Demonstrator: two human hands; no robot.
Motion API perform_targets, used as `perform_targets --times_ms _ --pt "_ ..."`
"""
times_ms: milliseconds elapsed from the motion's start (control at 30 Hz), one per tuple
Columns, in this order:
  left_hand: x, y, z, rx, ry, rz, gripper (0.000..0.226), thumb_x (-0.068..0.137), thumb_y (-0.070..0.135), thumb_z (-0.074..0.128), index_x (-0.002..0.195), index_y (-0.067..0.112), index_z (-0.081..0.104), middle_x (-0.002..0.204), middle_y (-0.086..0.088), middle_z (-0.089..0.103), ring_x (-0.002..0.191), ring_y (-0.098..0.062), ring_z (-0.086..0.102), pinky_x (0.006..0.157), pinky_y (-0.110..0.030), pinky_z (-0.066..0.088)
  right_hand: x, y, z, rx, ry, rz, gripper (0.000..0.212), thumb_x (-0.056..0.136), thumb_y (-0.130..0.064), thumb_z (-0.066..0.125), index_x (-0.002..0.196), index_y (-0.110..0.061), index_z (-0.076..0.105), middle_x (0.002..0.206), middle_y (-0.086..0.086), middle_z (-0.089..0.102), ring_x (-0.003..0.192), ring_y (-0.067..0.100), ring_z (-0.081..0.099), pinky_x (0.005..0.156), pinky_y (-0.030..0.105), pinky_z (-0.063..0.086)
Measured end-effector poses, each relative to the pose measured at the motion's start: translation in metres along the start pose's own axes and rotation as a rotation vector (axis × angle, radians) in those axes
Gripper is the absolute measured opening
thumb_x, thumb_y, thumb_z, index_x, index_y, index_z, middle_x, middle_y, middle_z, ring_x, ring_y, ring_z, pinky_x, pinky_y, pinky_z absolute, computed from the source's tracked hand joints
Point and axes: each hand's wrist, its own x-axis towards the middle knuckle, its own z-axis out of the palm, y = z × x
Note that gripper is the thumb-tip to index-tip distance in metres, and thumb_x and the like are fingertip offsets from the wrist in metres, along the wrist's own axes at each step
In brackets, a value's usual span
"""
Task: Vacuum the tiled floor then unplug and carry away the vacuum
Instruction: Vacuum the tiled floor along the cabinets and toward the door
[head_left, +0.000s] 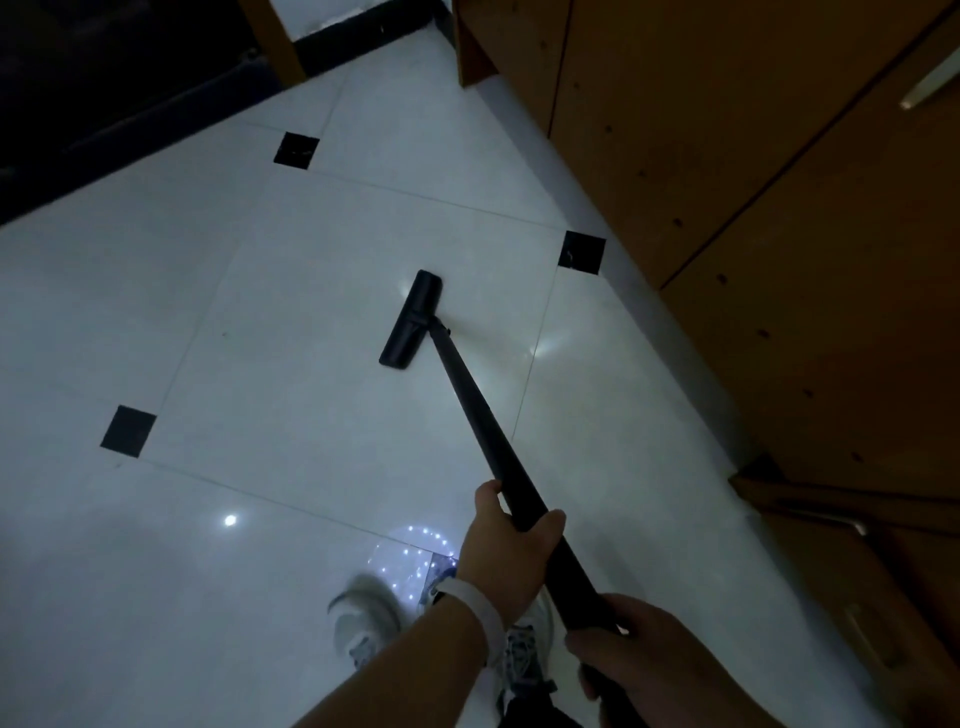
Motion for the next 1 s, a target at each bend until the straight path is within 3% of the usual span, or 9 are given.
perform_targets --times_ms 100,233,367,467,667,800,1000 --pt "0.005 -0.003 0.011 -0.022 -0.036 -0.011 0.064 0.079 0.028 0.072 0.131 0.023 0.034 0.083 -0.005 0.068 0.075 -0.022 0.07 0.076 -0.042 0.059 -0.001 0.009 -0.007 -0.047 0.016 0.025 0.016 0.081 -0.023 0.073 0.097 -0.024 0.073 0.071 0.005 0.075 0.059 0.013 0.067 0.066 0.027 0.047" --pt "0.008 -0.005 0.02 -0.017 -0.061 0.003 0.058 0.082 0.027 0.071 0.124 0.031 0.031 0.091 -0.005 0.068 0.076 -0.018 0.069 0.067 -0.03 0.057 -0.001 0.013 -0.014 -0.025 0.036 0.031 0.013 0.082 -0.017 0.072 0.093 -0.023 0.074 0.068 0.008 0.074 0.055 0.012 0.065 0.062 0.025 0.046" --pt "0.017 -0.003 0.013 -0.008 -0.065 0.02 0.067 0.081 0.029 0.07 0.135 0.027 0.03 0.092 -0.004 0.068 0.078 -0.019 0.07 0.074 -0.038 0.059 0.003 0.004 -0.008 -0.024 0.041 0.019 0.013 0.084 -0.014 0.07 0.095 -0.022 0.073 0.066 0.008 0.073 0.053 0.013 0.063 0.058 0.025 0.045" --pt "0.028 0.0 -0.001 -0.008 -0.056 0.038 0.07 0.083 0.028 0.07 0.139 0.024 0.028 0.092 -0.003 0.067 0.079 -0.018 0.069 0.073 -0.035 0.059 0.011 -0.007 0.002 -0.032 0.033 0.0 0.011 0.084 -0.015 0.071 0.093 -0.021 0.074 0.066 0.009 0.072 0.052 0.015 0.063 0.061 0.028 0.045" --pt "0.043 0.009 -0.043 -0.009 -0.024 0.054 0.069 0.083 0.029 0.068 0.139 0.024 0.028 0.09 -0.002 0.068 0.077 -0.017 0.069 0.069 -0.031 0.058 0.023 -0.041 0.032 -0.023 0.001 0.001 0.017 0.08 -0.023 0.07 0.096 -0.021 0.074 0.074 0.013 0.074 0.054 0.021 0.063 0.065 0.035 0.046" --pt "0.052 0.015 -0.085 -0.024 -0.016 0.048 0.067 0.085 0.029 0.067 0.14 0.025 0.028 0.088 0.001 0.065 0.075 -0.013 0.067 0.055 -0.018 0.049 0.031 -0.068 0.063 -0.087 0.01 -0.01 0.012 0.084 -0.021 0.069 0.095 -0.019 0.075 0.088 0.022 0.074 0.059 0.019 0.064 0.067 0.035 0.046" --pt "0.069 0.007 -0.147 -0.027 0.016 0.03 0.067 0.083 0.032 0.069 0.136 0.029 0.028 0.094 -0.002 0.066 0.083 -0.019 0.068 0.076 -0.034 0.058 0.047 -0.104 0.115 -0.196 -0.033 -0.012 0.008 0.09 -0.015 0.066 0.085 -0.016 0.072 0.063 0.005 0.068 0.051 0.013 0.062 0.056 0.024 0.045"
